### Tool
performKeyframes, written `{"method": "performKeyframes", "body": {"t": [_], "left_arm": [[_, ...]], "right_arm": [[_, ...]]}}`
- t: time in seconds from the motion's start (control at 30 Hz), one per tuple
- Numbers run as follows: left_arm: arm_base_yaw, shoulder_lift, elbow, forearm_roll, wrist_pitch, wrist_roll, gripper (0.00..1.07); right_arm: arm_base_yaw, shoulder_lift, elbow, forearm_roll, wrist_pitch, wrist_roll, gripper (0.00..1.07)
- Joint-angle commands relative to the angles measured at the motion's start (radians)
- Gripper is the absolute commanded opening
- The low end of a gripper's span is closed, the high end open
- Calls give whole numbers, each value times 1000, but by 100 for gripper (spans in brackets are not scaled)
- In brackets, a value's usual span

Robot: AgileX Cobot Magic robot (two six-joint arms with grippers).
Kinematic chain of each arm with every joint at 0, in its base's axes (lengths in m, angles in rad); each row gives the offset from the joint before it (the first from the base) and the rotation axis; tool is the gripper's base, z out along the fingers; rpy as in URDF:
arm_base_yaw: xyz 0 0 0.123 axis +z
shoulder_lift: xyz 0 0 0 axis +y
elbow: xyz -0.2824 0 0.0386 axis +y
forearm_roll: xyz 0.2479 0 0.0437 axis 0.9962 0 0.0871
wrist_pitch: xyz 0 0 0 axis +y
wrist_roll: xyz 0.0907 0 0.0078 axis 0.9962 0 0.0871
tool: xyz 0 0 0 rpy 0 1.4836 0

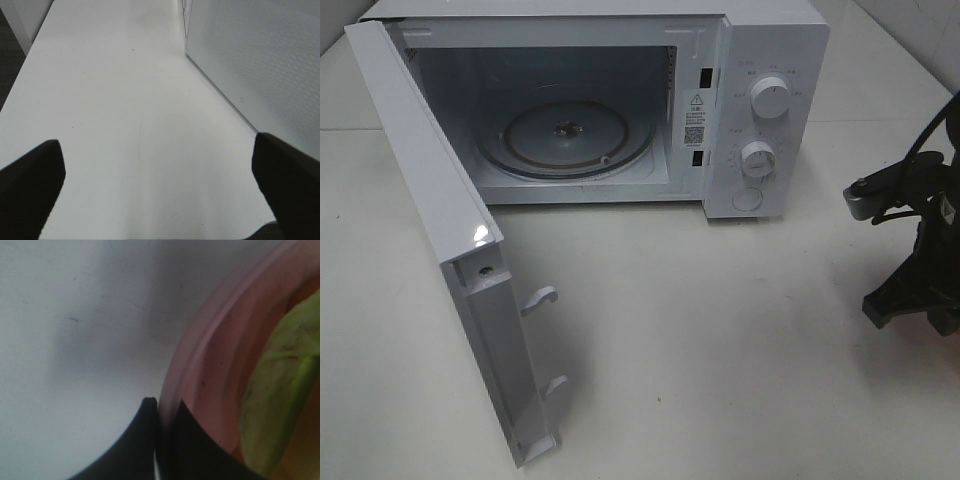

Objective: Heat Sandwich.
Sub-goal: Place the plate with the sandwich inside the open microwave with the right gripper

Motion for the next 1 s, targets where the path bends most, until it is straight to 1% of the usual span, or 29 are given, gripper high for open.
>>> {"method": "performKeyframes", "body": {"t": [0.03,0.13,0.23,0.27,0.4,0.43,0.5,0.57,0.6,0.67,0.7,0.73,0.83,0.87,0.9,1.0], "left_arm": [[1,-22,1,3,-13,-3,96],[1,-22,1,3,-13,-3,96],[1,-22,1,3,-13,-3,96],[1,-22,1,3,-13,-3,96],[1,-22,1,3,-13,-3,96],[1,-22,1,3,-13,-3,96],[1,-22,1,3,-13,-3,96],[1,-22,1,3,-13,-3,96],[1,-22,1,3,-13,-3,96],[1,-22,1,3,-13,-3,96],[1,-22,1,3,-13,-3,96],[1,-22,1,3,-13,-3,96],[1,-22,1,3,-13,-3,96],[1,-22,1,3,-13,-3,96],[1,-22,1,3,-13,-3,96],[1,-22,1,3,-13,-3,96]], "right_arm": [[32,-42,31,-14,25,19,0],[54,-57,47,-14,37,23,0],[102,-87,70,-14,58,27,0],[102,-87,70,-14,58,27,0],[178,-120,75,-14,82,29,0],[178,-120,75,-14,82,29,0],[225,-134,75,-16,97,29,0],[238,-140,75,-16,101,29,0],[268,-146,75,-16,106,29,0],[293,-147,75,-16,119,29,0],[321,-147,75,-16,128,29,0],[321,-147,75,-16,128,29,0],[367,-147,75,-17,133,29,0],[367,-147,75,-17,133,29,0],[398,-147,75,-18,135,29,0],[450,-151,75,-23,147,29,0]]}}
